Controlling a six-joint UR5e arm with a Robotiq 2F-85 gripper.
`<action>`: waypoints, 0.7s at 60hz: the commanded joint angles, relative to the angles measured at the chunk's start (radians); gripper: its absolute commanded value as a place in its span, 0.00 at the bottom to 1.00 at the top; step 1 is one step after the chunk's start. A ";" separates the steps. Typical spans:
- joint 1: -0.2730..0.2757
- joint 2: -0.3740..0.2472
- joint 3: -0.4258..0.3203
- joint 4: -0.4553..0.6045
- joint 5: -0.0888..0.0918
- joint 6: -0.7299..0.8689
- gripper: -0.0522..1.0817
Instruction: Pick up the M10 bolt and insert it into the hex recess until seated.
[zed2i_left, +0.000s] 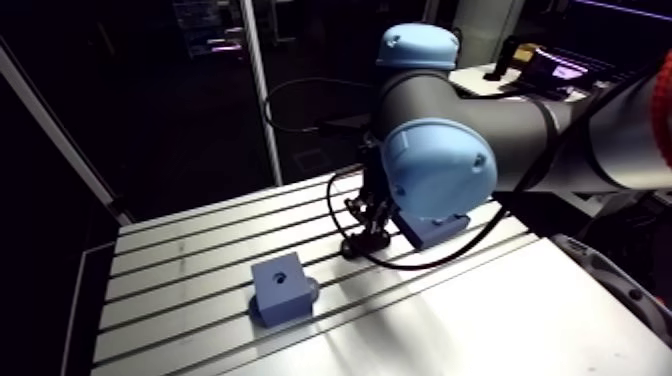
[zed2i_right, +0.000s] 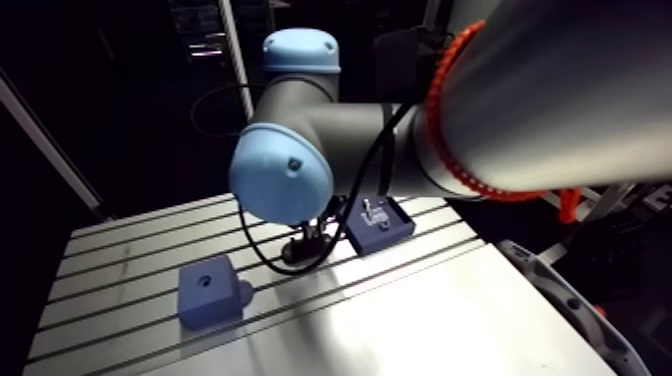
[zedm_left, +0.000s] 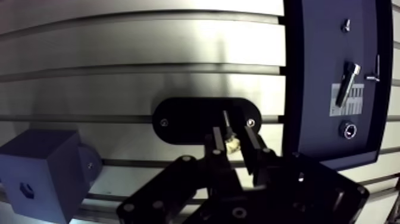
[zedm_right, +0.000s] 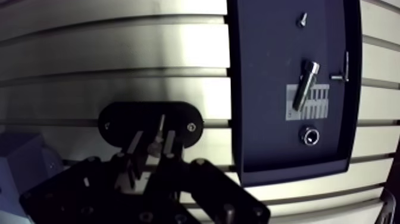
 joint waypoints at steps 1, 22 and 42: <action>0.000 0.000 -0.003 0.000 -0.002 -0.001 0.66; 0.000 -0.001 -0.003 0.000 -0.002 -0.001 0.68; 0.000 -0.012 -0.012 0.006 0.000 -0.002 0.69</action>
